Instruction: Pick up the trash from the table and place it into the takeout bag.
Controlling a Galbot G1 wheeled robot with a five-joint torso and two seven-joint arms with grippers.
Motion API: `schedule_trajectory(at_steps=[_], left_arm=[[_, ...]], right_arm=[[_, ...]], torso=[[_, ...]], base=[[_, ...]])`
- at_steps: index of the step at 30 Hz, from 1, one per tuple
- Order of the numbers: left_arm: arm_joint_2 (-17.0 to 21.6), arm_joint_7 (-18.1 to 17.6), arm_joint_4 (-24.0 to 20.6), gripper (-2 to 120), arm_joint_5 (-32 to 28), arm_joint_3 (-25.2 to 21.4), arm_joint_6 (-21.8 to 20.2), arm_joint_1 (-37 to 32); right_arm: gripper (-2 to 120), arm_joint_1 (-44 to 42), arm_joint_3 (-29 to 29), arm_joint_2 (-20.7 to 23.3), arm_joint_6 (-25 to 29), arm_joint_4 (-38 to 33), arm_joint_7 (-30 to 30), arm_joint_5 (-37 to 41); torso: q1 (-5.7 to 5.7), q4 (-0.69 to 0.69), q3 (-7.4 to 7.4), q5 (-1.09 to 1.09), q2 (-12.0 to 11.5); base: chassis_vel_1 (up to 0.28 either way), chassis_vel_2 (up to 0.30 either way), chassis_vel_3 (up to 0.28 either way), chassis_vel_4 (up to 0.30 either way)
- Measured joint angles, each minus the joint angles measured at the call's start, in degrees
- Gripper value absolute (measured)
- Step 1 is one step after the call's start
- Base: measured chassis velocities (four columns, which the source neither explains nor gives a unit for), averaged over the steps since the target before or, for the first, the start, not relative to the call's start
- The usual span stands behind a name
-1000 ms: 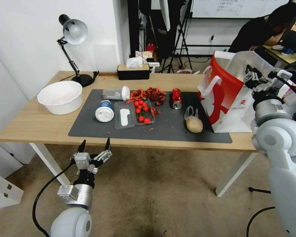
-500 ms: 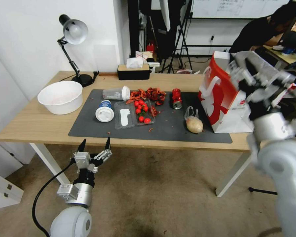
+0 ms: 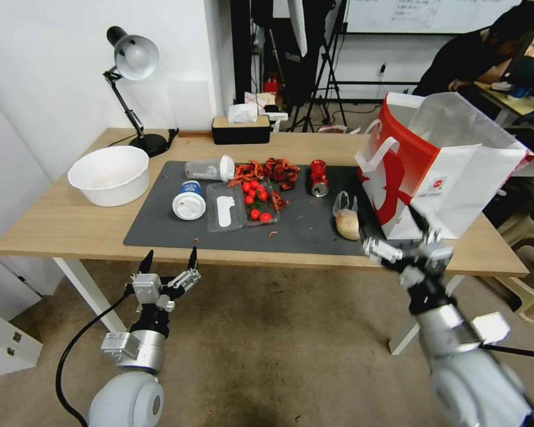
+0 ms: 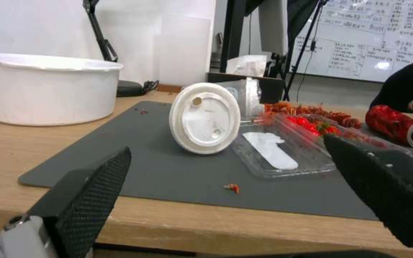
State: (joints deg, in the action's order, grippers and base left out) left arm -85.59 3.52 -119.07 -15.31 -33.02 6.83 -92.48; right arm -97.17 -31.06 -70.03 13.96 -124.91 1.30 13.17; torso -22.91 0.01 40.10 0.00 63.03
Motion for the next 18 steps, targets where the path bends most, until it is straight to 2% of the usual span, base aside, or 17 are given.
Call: schedule_trajectory(at_steps=[3, 10, 13, 18], left_arm=[[-0.1, 0.0, 0.0, 100, 0.0, -0.2, 0.2, -0.2], [-0.2, 0.0, 0.0, 100, 0.0, -0.8, 0.8, -0.6], [-0.3, 0.0, -0.1, 100, 0.0, -0.9, 0.9, -0.6], [-0.2, 0.0, -0.1, 100, 0.0, -1.0, 1.0, -0.6]], right_arm=[[100, -2.7, 0.9, -1.5, 3.7, 3.9, 1.1, -3.0], [100, -3.0, 2.1, -2.5, 4.8, 5.7, 2.3, -3.9], [100, -1.8, 2.8, -2.7, 4.1, 5.8, 4.0, -3.8], [100, 3.0, 3.9, -2.6, -1.5, 4.1, 8.7, -2.4]], torso=[[0.00, -0.01, 0.00, 0.00, 0.0], [-0.01, -0.01, 0.00, 0.00, 0.0], [-0.01, -0.01, 0.00, 0.00, 0.0], [-0.01, -0.02, 0.00, 0.00, 0.0]], base=[[0.000, 0.000, 0.000, 0.000], [0.000, 0.000, 0.000, 0.000], [0.000, 0.000, 0.000, 0.000], [0.000, 0.000, 0.000, 0.000]])
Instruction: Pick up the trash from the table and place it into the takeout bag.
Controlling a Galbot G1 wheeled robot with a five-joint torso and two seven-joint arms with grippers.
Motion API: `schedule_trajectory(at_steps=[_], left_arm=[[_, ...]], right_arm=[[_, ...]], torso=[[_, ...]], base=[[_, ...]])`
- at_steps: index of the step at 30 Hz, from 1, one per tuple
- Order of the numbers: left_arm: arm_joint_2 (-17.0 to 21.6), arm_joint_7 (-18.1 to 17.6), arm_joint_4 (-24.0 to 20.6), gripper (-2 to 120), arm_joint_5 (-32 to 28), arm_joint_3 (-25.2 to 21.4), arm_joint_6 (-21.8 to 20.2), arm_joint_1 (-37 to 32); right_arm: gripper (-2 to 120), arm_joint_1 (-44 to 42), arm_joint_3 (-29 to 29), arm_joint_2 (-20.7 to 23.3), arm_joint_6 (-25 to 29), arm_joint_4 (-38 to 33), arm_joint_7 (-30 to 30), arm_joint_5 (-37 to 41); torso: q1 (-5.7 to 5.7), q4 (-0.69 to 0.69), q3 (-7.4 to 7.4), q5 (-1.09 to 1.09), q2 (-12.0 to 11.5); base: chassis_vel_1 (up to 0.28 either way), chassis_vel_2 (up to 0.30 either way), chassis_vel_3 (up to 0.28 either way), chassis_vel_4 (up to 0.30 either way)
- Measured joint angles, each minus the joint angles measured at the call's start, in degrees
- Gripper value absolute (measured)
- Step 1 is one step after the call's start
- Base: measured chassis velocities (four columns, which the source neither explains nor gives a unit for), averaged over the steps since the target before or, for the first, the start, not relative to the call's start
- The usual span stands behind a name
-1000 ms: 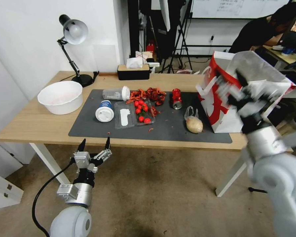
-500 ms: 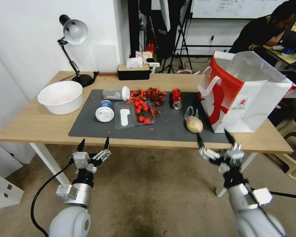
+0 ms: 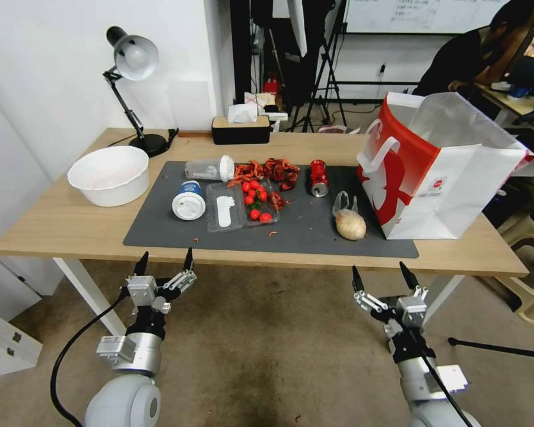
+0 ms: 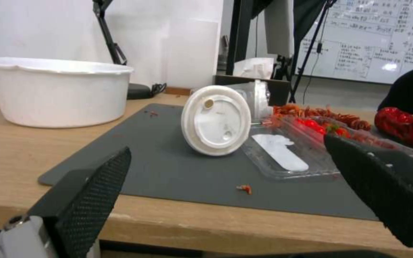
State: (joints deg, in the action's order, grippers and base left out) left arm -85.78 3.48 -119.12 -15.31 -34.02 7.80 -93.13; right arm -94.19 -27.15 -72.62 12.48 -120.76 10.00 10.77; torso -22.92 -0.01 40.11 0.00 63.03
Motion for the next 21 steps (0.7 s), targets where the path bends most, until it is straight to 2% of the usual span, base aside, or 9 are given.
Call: schedule_trajectory(at_steps=[5, 7, 9, 11, 13, 21], left_arm=[[0.3, 0.0, 0.3, 100, 0.1, 0.7, 0.0, 0.4], [0.3, 0.0, 0.3, 100, 0.2, 0.7, 0.0, 0.4], [0.3, 0.0, 0.3, 100, 0.3, 0.8, 0.0, 0.3], [0.3, 0.0, 0.3, 100, 0.3, 0.8, 0.0, 0.3], [0.3, 0.0, 0.3, 100, 0.4, 0.6, 0.0, 0.3], [0.3, 0.0, 0.3, 100, 0.3, -0.2, -0.1, 0.3]], right_arm=[[100, 6.1, 0.9, 1.6, -9.3, -1.2, 5.8, 5.5], [100, 6.8, 1.1, 1.8, -10.1, -1.2, 6.2, 6.1], [100, 11.4, 2.4, 3.1, -15.4, -0.1, 8.5, 10.3], [100, 12.6, 2.9, 3.3, -16.8, 0.2, 9.3, 11.6], [100, 16.5, 4.5, 4.0, -21.3, 0.9, 11.7, 15.3], [100, 24.1, 8.1, 5.0, -28.0, 4.1, 15.7, 20.0]], torso=[[0.00, 0.03, 0.00, -0.01, 0.0], [0.00, 0.02, 0.00, 0.00, 0.0], [0.00, 0.00, 0.01, 0.01, 0.0], [0.00, 0.00, 0.01, 0.01, 0.0], [-0.01, 0.00, 0.01, 0.00, 0.0], [-0.01, 0.01, 0.01, 0.00, 0.0]], base=[[0.000, 0.000, 0.000, 0.000], [0.000, 0.000, 0.000, 0.000], [0.000, 0.000, 0.000, 0.000], [0.000, 0.000, 0.000, 0.000], [0.000, 0.000, 0.000, 0.000], [0.000, 0.000, 0.000, 0.000]])
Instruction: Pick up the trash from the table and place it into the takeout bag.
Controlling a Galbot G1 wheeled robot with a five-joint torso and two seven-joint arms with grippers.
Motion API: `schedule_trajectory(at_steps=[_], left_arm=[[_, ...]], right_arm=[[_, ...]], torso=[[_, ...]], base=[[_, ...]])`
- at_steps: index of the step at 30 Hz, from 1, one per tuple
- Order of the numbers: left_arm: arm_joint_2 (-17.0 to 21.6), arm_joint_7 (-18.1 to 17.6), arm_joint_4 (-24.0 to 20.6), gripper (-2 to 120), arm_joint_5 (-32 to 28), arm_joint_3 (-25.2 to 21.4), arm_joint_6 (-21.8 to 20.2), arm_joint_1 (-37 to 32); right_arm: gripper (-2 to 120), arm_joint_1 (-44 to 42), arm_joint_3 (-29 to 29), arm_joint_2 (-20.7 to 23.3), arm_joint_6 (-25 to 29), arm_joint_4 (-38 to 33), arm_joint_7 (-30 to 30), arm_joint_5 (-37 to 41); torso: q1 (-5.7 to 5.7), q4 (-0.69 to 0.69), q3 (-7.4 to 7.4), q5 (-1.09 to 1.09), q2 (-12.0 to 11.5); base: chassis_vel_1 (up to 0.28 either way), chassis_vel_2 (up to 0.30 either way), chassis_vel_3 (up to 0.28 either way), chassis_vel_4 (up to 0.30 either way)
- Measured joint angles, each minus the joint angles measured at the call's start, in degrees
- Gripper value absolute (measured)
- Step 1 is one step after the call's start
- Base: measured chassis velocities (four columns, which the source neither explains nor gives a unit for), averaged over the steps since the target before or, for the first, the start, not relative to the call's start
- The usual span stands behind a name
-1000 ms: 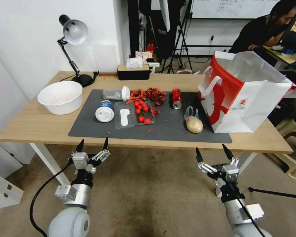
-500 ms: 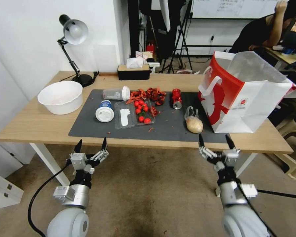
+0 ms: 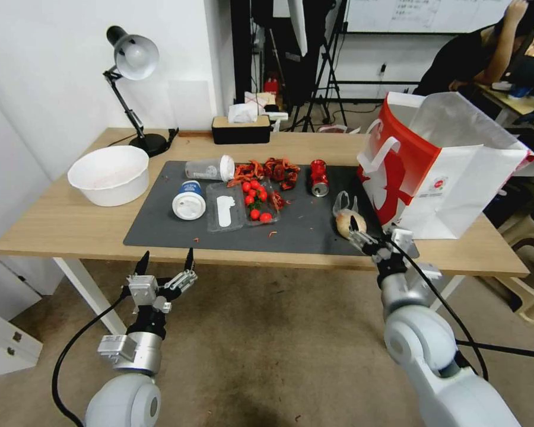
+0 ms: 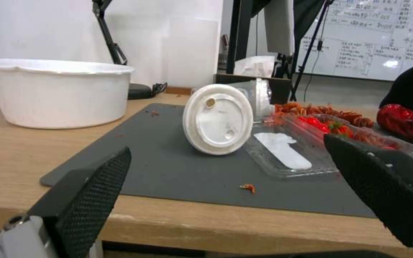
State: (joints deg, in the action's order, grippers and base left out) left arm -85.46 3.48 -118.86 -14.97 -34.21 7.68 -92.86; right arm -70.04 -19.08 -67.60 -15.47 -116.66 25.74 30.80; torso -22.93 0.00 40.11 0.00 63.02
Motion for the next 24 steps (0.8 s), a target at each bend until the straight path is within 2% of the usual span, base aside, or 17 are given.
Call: schedule_trajectory(at_steps=[5, 6, 9, 10, 12, 13, 16, 17, 20, 21, 24], left_arm=[[0.0, 0.0, 0.2, 100, 0.0, -0.1, 0.0, 0.1], [-0.1, 0.0, 0.3, 100, 0.0, -0.1, 0.0, 0.1], [-0.1, 0.0, 0.3, 100, 0.0, -0.1, 0.0, 0.2], [-0.1, 0.0, 0.4, 100, 0.0, -0.1, 0.0, 0.2], [-0.1, 0.0, 0.5, 100, 0.0, -0.1, 0.0, 0.2], [-0.1, 0.0, 0.5, 100, 0.0, -0.1, 0.0, 0.2], [-0.1, 0.0, 0.6, 100, 0.0, -0.1, 0.1, 0.2], [-0.1, 0.0, 0.6, 100, 0.0, -0.1, 0.1, 0.2], [-0.1, 0.0, 0.7, 100, 0.0, -0.2, 0.2, 0.2], [-0.1, 0.0, 0.7, 100, 0.0, -0.2, 0.2, 0.2], [-0.1, 0.0, 0.7, 100, 0.0, -0.1, 0.3, 0.2]], right_arm=[[100, 2.4, 1.3, 0.6, -3.1, 1.3, 1.4, 2.0], [93, 3.7, 1.9, 0.8, -4.9, 1.9, 2.3, 3.7], [86, 4.6, 2.4, 0.9, -6.1, 2.4, 2.7, 4.9], [80, 5.4, 2.8, 1.0, -6.7, 3.0, 3.0, 5.5], [71, 6.3, 3.4, 0.9, -8.0, 3.7, 3.8, 5.9], [71, 6.3, 3.4, 0.9, -8.0, 3.7, 3.8, 5.9], [57, 6.7, 3.7, 0.7, -10.1, 4.0, 4.7, 6.4], [57, 6.7, 3.7, 0.7, -10.1, 4.0, 4.7, 6.4], [42, 6.7, 3.7, 0.5, -11.6, 4.4, 5.3, 6.4], [42, 6.7, 3.7, 0.5, -11.6, 4.4, 5.3, 6.4], [25, 6.7, 3.7, 0.4, -12.0, 4.7, 5.4, 6.4]], torso=[[0.00, 0.00, 0.00, 0.00, 0.0], [0.00, 0.00, 0.00, -0.01, 0.0], [0.00, 0.00, 0.00, 0.00, 0.0], [0.00, 0.00, 0.00, 0.00, 0.0], [0.01, 0.00, 0.00, 0.00, 0.0], [0.01, 0.00, 0.00, 0.00, 0.0], [0.01, 0.00, 0.00, 0.00, 0.0], [0.01, 0.00, 0.00, 0.00, 0.0], [0.02, 0.00, -0.01, -0.01, 0.0], [0.02, 0.00, -0.01, -0.01, 0.0], [0.02, 0.00, -0.01, -0.01, 0.0]], base=[[0.000, 0.000, 0.000, 0.000], [0.000, 0.000, 0.000, 0.000], [0.000, 0.000, 0.000, 0.000], [0.000, 0.000, 0.000, 0.000], [0.000, 0.000, 0.000, 0.000], [0.000, 0.000, 0.000, 0.000], [0.000, 0.000, 0.000, 0.000], [0.000, 0.000, 0.000, 0.000], [0.000, 0.000, 0.000, 0.000], [0.000, 0.000, 0.000, 0.000], [0.000, 0.000, 0.000, 0.000]])
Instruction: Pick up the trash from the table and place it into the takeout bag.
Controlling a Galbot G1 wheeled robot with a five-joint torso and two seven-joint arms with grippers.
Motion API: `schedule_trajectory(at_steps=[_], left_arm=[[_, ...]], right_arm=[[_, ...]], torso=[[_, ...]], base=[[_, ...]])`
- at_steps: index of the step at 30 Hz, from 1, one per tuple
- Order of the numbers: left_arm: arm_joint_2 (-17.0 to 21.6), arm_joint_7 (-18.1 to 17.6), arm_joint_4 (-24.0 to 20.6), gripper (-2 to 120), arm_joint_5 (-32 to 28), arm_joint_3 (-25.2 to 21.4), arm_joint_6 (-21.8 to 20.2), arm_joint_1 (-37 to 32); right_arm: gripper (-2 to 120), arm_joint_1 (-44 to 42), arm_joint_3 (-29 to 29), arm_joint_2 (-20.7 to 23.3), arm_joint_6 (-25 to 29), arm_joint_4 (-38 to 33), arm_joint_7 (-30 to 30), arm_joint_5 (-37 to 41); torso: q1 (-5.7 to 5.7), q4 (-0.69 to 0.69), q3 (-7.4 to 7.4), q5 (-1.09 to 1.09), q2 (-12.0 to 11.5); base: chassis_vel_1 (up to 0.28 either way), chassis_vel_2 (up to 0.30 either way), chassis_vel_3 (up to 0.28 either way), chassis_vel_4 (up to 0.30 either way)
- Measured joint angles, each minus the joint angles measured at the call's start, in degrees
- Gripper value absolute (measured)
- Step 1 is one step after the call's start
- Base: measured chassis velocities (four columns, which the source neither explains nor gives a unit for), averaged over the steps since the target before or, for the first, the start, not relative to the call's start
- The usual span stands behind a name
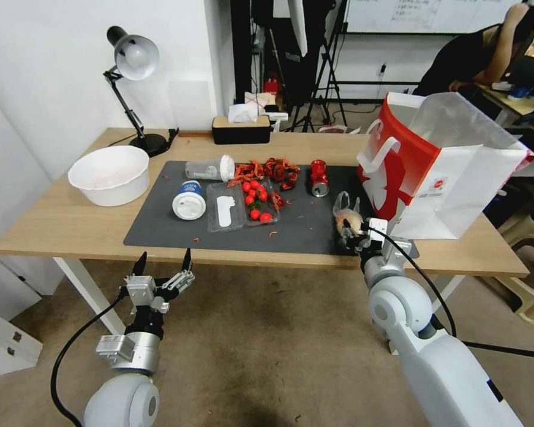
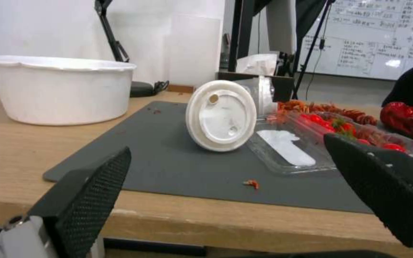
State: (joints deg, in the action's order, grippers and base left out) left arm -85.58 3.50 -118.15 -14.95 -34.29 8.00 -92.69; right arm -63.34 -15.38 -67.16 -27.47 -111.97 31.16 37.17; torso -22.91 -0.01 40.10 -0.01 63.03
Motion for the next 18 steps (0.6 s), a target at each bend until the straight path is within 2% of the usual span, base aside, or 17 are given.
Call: schedule_trajectory(at_steps=[1, 5, 9, 18], left_arm=[[0.0, 0.0, 0.0, 100, 0.0, 0.0, 0.0, 0.0], [0.0, 0.0, 0.0, 100, 0.1, 0.1, 0.1, 0.0], [0.0, 0.0, 0.0, 100, 0.1, 0.1, 0.1, -0.1], [-0.1, 0.0, 0.0, 100, 0.2, -0.1, 0.4, -0.3]], right_arm=[[25, 0.0, 0.0, 0.0, 0.0, 0.0, 0.0, 0.0], [11, 0.1, -0.2, 0.0, 0.0, 0.2, 0.1, 0.1], [5, 0.1, -0.3, 0.0, 0.1, 0.2, 0.1, 0.3], [3, -2.5, -4.5, 1.1, 9.9, -6.9, -5.6, 3.9]], torso=[[0.00, 0.00, 0.00, 0.00, 0.0], [0.00, 0.00, 0.00, 0.01, 0.0], [0.00, 0.00, 0.00, 0.01, 0.0], [0.00, 0.01, 0.02, 0.01, 0.0]], base=[[0.000, 0.000, 0.000, 0.000], [0.000, 0.000, 0.000, 0.000], [0.000, 0.000, 0.000, 0.000], [0.000, 0.000, 0.000, 0.000]])
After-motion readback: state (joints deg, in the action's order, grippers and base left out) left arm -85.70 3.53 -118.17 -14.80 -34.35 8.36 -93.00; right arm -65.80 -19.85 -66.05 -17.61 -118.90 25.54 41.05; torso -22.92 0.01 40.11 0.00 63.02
